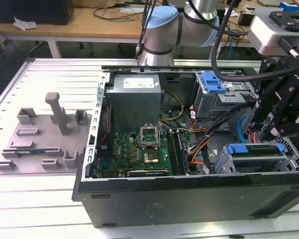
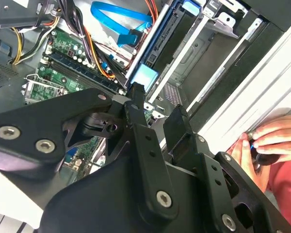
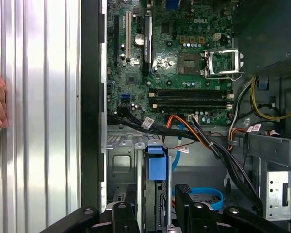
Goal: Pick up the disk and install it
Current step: 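Insert the first disk wire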
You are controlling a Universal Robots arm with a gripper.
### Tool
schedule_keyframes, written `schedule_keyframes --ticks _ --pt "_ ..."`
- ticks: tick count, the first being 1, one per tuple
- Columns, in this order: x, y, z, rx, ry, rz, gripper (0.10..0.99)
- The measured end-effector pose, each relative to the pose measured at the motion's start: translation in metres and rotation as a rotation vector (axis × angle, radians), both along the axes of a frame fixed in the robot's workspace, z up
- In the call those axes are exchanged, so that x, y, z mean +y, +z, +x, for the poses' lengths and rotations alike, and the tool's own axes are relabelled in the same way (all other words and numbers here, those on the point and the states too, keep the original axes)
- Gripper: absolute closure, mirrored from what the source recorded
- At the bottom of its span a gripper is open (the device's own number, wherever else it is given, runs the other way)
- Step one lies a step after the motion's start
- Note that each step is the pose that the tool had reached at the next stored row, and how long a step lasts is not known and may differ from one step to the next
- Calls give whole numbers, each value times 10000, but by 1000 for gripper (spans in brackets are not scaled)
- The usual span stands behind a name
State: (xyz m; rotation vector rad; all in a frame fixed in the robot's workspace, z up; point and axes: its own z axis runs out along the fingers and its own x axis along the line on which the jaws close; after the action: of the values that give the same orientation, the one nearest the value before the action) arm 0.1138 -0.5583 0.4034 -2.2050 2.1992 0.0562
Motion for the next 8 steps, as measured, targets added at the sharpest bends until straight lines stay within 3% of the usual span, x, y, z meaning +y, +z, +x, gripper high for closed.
schedule_keyframes --ticks 3,4,5,6,7,8 --pt "38 0 0 0 0 0 647" --pt "79 0 0 0 0 -11 647" --pt "158 -1 0 1 0 -81 647" --pt "228 0 0 0 1 -252 647" --pt "287 0 0 0 0 -545 647" --pt "333 0 0 0 0 -925 647"
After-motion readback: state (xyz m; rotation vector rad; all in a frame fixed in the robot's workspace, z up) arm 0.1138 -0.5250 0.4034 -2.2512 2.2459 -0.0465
